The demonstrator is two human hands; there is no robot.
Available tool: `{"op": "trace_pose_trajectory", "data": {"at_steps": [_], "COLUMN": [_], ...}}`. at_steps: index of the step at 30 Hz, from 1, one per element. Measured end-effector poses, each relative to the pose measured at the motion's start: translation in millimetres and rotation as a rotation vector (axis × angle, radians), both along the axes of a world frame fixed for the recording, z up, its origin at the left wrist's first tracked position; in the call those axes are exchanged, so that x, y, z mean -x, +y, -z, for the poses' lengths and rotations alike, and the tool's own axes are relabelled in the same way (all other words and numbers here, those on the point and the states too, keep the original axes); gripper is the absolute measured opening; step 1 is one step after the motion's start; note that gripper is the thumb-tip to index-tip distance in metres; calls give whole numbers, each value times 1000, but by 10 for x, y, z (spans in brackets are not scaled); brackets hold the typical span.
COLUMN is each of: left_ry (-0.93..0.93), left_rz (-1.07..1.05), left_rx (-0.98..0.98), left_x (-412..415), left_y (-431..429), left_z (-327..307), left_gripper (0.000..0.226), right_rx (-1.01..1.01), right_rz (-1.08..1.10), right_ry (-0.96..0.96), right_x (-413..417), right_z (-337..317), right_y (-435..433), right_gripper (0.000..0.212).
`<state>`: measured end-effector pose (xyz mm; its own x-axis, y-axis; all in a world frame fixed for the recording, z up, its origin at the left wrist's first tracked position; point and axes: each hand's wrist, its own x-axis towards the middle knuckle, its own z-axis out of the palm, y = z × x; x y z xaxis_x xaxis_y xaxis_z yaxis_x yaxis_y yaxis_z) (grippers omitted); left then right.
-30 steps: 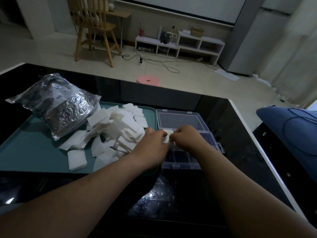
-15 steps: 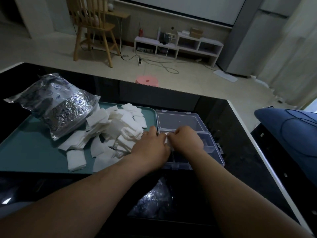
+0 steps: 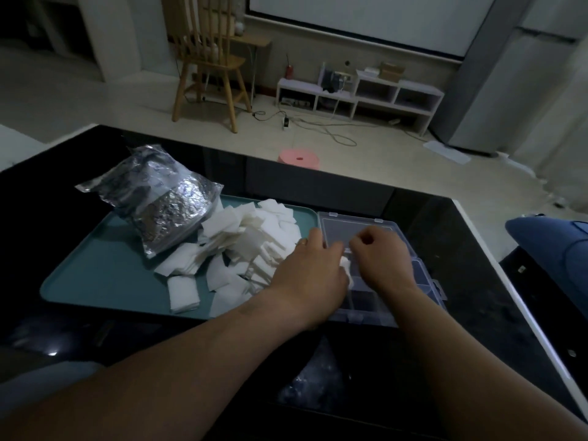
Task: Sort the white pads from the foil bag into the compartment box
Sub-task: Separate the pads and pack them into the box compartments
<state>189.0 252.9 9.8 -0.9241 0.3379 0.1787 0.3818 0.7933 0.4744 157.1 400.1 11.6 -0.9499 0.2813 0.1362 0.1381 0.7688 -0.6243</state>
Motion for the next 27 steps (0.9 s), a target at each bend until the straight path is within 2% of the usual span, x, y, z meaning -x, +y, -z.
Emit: {"op": "trace_pose_trajectory", "data": {"at_steps": [4, 6, 8, 10, 12, 14, 16, 19, 24, 27], "left_ry": [189, 237, 257, 201, 91, 13, -47, -37, 43, 79], "left_rz": [25, -28, -129, -246, -313, -286, -206, -101, -94, -56], "left_rx": [-123, -140, -138, -119, -61, 4, 3, 6, 44, 0], "left_x": [-63, -19, 72, 175, 277, 359, 420, 475, 487, 448], "left_y": [-395, -707, -1050, -1405, -1689, -1821, -1805, -1671, -1565, -1567], "left_z": [-195, -265, -299, -297, -238, -147, -65, 29, 17, -27], "left_gripper": [17, 8, 5, 16, 41, 70, 79, 60, 31, 20], "right_rx": [28, 2, -40, -98, -112, -81, -63, -98, -87, -70], "right_rz": [-207, -295, -366, -415, -445, -478, -485, -444, -379, -376], "right_ry": [40, 26, -21, -66, -110, -165, -177, -120, -23, -14], "right_x": [-63, -43, -2, 45, 102, 150, 186, 201, 150, 115], "right_z": [-128, -143, -127, -94, -66, -37, -14, 7, -33, -70], "right_y": [-352, -521, -632, -703, -752, -787, -848, -954, -962, -905], "right_gripper": [14, 9, 19, 35, 48, 56, 53, 31, 2, 14]}}
